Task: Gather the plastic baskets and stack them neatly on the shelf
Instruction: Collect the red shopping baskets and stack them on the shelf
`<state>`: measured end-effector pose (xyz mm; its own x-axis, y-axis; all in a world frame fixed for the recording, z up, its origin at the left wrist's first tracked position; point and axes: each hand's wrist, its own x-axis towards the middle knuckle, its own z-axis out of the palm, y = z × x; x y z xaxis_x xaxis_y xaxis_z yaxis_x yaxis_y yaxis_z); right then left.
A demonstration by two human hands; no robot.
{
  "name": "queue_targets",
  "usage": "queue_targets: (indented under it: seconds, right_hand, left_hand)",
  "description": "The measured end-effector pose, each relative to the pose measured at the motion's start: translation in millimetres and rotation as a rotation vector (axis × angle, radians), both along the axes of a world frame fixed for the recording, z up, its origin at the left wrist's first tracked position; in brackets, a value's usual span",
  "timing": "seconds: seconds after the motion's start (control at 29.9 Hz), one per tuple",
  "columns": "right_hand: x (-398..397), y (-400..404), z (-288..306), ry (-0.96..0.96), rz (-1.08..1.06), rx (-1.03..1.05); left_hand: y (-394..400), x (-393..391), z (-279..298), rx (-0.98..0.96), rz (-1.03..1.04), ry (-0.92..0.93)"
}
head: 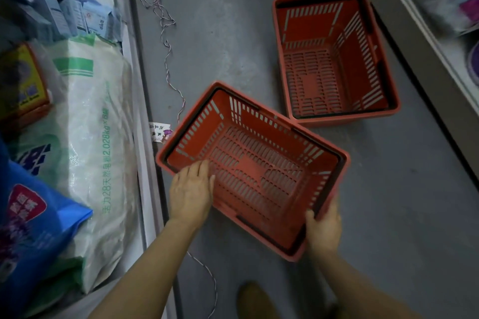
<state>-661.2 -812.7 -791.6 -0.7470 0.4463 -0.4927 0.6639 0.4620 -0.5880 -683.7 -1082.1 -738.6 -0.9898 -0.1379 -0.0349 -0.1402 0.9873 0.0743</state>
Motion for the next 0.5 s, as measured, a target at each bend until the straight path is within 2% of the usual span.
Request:
queue_targets:
  seconds: [0.17,0.27,0.37,0.5]
  right_hand:
    - [18.6,76.6,-7.4,0.077,0.022,0.120]
    - [14.2,94.9,-8.6,0.099,0.054,0.175]
    - [18.7,102.8,-16.0,0.071,0.106,0.137]
    - [23.9,111.2,-19.3,0.081,0.125,0.124]
  left_hand:
    - [-18.9,-9.5,-35.3,0.070,0.146,-0.124]
    - [-12.0,-2.1,-59.9,0.183,0.178,-0.308]
    - [-13.5,6.3,-74.0,0.280,0.217,-0.268]
    - [-22.3,3.8,-62.9,0.321,0.257,-0.245]
